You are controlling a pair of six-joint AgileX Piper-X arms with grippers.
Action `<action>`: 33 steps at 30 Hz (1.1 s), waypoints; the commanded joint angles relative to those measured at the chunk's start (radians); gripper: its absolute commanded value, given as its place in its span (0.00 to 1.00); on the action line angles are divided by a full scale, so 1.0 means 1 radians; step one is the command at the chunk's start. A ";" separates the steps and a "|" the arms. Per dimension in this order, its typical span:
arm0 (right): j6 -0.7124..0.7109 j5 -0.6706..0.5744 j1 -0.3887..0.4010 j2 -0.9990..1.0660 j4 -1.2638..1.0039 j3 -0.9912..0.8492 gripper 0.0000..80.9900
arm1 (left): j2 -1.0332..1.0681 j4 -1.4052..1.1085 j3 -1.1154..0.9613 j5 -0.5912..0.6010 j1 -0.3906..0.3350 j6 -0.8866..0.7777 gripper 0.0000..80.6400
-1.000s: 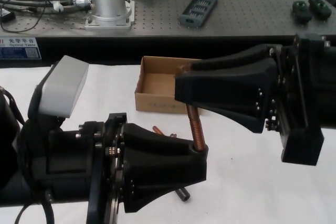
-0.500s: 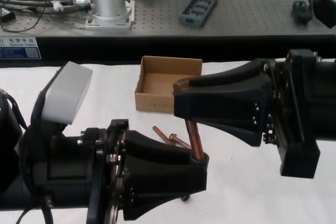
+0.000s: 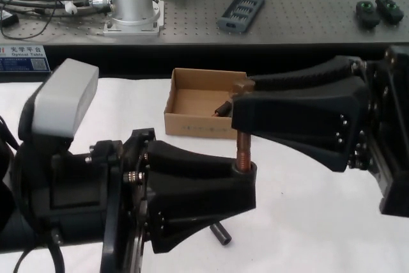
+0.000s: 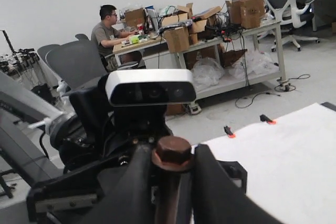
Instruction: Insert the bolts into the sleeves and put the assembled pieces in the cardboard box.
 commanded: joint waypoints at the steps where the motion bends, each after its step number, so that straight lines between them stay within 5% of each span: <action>1: 0.026 -0.165 0.005 -0.010 0.089 0.005 0.01 | -0.002 -0.060 -0.017 -0.104 0.007 -0.008 0.01; 4: 0.026 -0.199 0.005 -0.010 0.107 0.005 0.11 | -0.002 -0.062 -0.017 -0.107 0.007 -0.012 0.01; 9: 0.026 -0.172 0.005 -0.010 0.109 0.005 0.49 | -0.002 -0.062 -0.017 -0.107 0.007 -0.019 0.01; 33: -0.011 -0.019 0.003 -0.010 0.109 0.005 0.51 | -0.004 -0.159 -0.017 -0.046 0.007 -0.100 0.01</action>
